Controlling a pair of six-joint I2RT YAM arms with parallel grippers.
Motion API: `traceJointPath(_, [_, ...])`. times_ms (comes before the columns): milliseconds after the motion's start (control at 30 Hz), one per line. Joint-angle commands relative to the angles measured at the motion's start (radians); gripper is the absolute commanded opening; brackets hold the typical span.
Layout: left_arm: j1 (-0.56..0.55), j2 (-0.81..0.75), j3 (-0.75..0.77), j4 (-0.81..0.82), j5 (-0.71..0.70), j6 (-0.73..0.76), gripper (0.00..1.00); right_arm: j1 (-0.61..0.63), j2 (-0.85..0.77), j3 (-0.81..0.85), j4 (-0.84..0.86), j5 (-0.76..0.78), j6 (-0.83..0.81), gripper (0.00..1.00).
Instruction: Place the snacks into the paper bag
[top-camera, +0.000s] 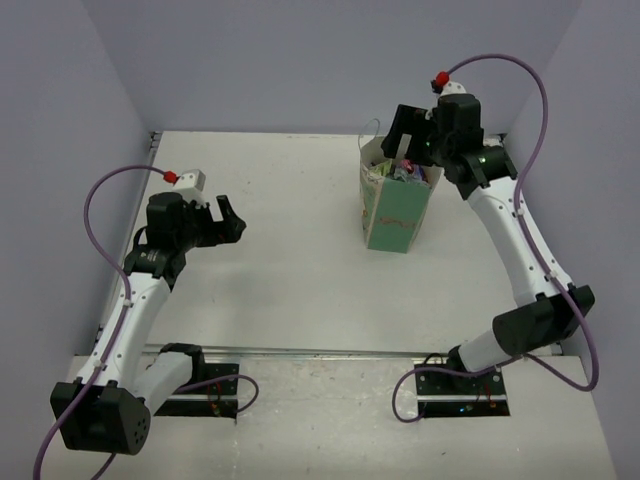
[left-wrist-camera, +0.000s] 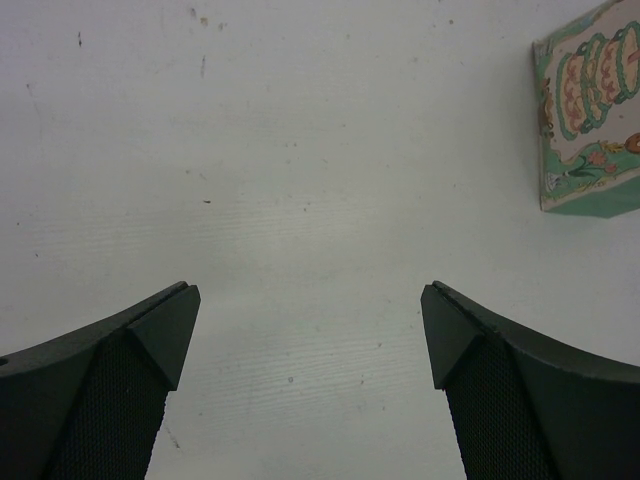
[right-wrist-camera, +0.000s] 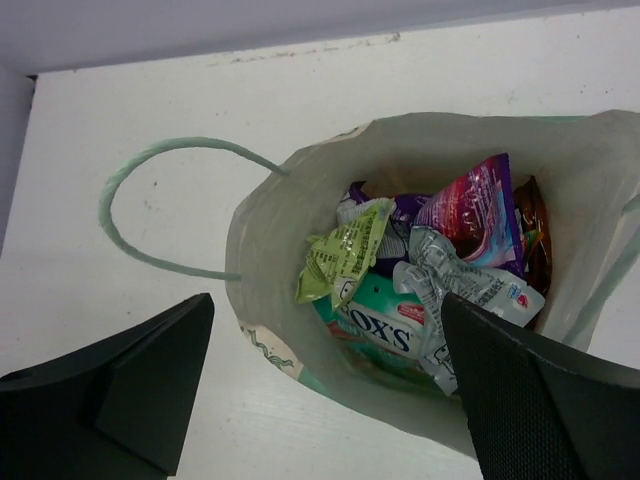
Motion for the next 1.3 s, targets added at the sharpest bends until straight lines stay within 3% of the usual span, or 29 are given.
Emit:
traceJointPath(0, [-0.003,0.003,0.006,0.037,0.018,0.022,1.00,-0.003,-0.142,-0.052,0.105,-0.028,0.005,0.99])
traceJointPath(200, [-0.003,0.000,0.008,0.037,0.031,0.022,1.00,-0.002,-0.418,-0.327,0.318,-0.001,0.050,0.99])
traceJointPath(333, [-0.003,-0.015,0.005,0.037,0.035,0.021,1.00,-0.003,-0.622,-0.604,0.490,0.053,0.068,0.99])
traceJointPath(500, [-0.003,-0.025,0.003,0.037,0.041,0.021,1.00,-0.002,-0.829,-0.810,0.538,0.142,0.080,0.99])
traceJointPath(767, [-0.003,-0.040,0.000,0.038,0.040,0.021,1.00,-0.003,-0.963,-0.936,0.429,0.157,0.108,0.99])
traceJointPath(1000, [-0.003,-0.072,0.000,0.043,0.029,0.022,1.00,-0.003,-1.115,-1.050,0.449,0.168,0.122,0.99])
traceJointPath(1267, [-0.003,-0.072,-0.002,0.046,0.031,0.025,1.00,-0.003,-1.112,-1.059,0.448,0.180,0.123,0.99])
